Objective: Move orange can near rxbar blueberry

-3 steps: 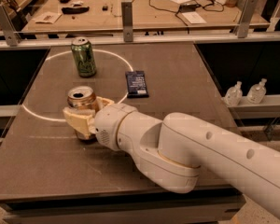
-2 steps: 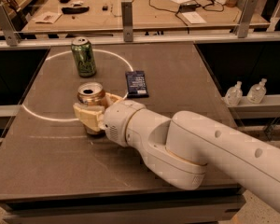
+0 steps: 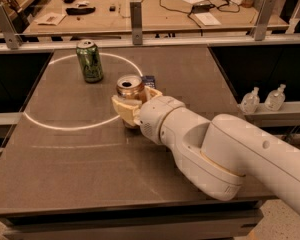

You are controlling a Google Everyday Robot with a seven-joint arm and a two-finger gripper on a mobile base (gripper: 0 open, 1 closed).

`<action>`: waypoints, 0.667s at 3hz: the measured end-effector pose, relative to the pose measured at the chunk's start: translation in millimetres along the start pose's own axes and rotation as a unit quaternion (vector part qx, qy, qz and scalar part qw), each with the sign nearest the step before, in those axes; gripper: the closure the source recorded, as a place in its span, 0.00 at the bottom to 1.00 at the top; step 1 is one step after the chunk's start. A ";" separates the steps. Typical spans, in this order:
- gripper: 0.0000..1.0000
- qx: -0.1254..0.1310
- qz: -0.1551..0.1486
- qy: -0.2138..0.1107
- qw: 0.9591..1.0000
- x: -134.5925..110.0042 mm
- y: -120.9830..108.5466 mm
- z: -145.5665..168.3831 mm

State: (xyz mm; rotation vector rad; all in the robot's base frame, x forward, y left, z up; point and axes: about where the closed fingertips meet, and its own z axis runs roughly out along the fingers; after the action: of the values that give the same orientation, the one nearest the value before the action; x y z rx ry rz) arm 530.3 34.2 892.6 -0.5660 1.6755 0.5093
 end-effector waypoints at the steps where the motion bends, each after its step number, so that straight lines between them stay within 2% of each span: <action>1: 1.00 0.046 -0.020 0.001 0.999 -3.5 -32.0 -16.1; 2: 1.00 0.057 -0.022 0.000 0.998 5.7 -45.7 -24.8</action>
Offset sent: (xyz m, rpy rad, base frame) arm 0.0063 -0.0729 -0.0176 -0.0477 -0.0481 -0.1224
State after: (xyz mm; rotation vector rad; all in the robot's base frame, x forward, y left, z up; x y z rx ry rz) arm 538.8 -17.4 890.2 -0.5193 1.6762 0.3792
